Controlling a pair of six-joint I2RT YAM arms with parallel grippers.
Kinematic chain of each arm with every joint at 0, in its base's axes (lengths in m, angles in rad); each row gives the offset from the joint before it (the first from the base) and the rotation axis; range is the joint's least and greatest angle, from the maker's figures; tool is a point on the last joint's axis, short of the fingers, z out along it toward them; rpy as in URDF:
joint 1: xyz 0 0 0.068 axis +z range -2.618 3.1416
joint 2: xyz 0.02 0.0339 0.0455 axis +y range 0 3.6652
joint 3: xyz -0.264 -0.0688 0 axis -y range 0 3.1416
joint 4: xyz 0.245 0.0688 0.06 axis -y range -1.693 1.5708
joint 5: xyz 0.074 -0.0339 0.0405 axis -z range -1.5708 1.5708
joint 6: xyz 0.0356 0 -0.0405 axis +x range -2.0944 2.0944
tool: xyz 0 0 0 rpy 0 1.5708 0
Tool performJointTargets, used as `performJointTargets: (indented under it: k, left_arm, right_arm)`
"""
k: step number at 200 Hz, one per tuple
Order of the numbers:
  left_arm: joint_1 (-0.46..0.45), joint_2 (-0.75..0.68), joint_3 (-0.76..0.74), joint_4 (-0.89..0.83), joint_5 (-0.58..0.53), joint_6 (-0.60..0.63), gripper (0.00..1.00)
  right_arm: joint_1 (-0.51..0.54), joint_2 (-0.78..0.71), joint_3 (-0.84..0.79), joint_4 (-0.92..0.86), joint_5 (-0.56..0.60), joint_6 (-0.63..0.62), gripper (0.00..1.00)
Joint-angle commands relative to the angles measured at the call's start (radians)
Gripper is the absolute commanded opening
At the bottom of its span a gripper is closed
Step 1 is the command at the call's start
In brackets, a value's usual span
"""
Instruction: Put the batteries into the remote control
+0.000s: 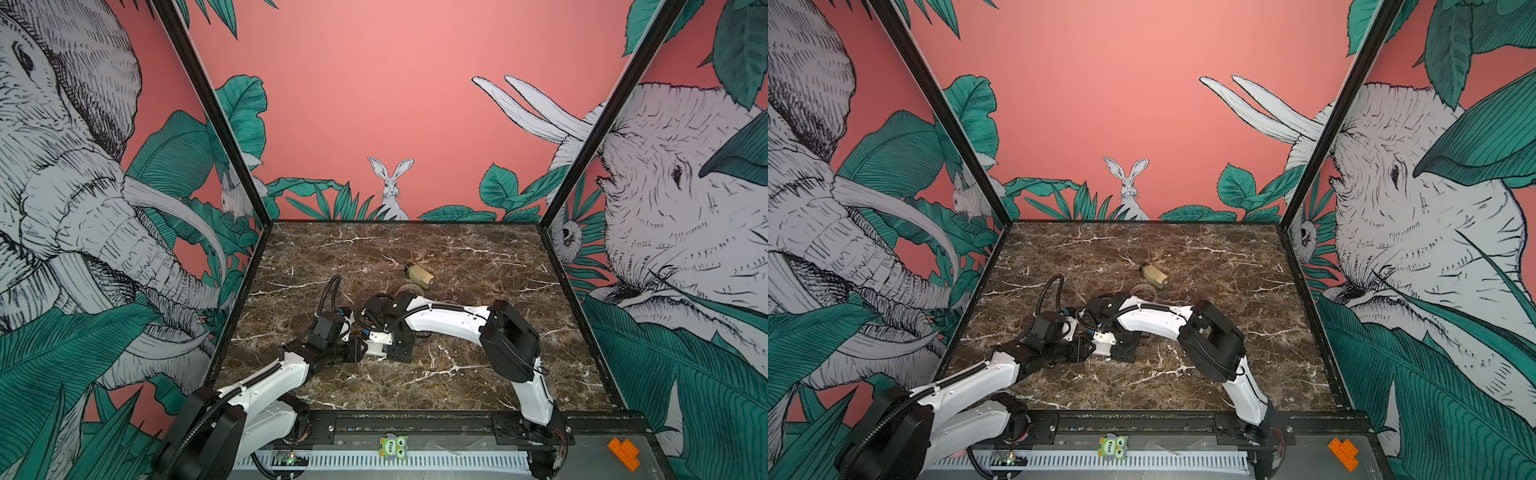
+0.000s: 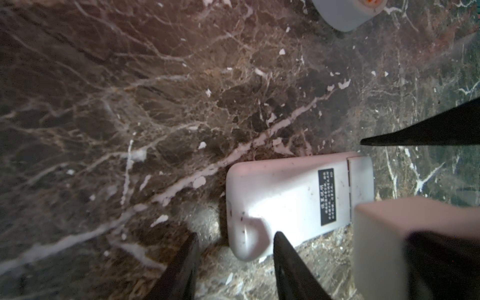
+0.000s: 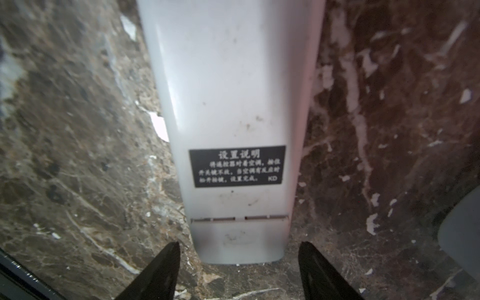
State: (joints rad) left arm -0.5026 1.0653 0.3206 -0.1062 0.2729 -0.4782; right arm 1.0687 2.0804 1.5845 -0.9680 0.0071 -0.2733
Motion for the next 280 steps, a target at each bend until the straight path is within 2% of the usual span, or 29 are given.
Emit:
performJointTargets:
  k: [1, 54, 98, 117, 139, 166, 280]
  left_arm:
    - [0.005, -0.011, -0.013, 0.000, 0.006, -0.003, 0.48]
    - [0.006, -0.019, -0.014, -0.003, 0.008, -0.003, 0.48]
    - [0.006, -0.022, -0.014, -0.003, 0.009, -0.002, 0.48]
    - [0.005, -0.020, -0.014, -0.001, 0.009, -0.001, 0.48]
    - [0.007, -0.016, -0.014, 0.002, 0.011, -0.001, 0.48]
    - [0.008, -0.017, -0.015, 0.005, 0.011, -0.001, 0.48]
    - [0.007, -0.019, -0.018, 0.008, 0.012, -0.003, 0.47]
  right_arm:
    - [0.006, -0.039, 0.024, -0.014, -0.016, 0.025, 0.74]
    - [-0.047, -0.145, -0.004, 0.021, -0.084, 0.125, 0.76]
    - [-0.152, -0.242, -0.106, 0.101, -0.149, 0.368, 0.75]
    - [-0.164, -0.252, -0.127, 0.092, -0.174, 0.440, 0.74]
    - [-0.165, -0.247, -0.145, 0.067, -0.211, 0.505, 0.70]
    - [-0.162, -0.259, -0.226, 0.145, -0.260, 0.576, 0.64]
    - [-0.147, -0.206, -0.288, 0.286, -0.305, 0.645, 0.48]
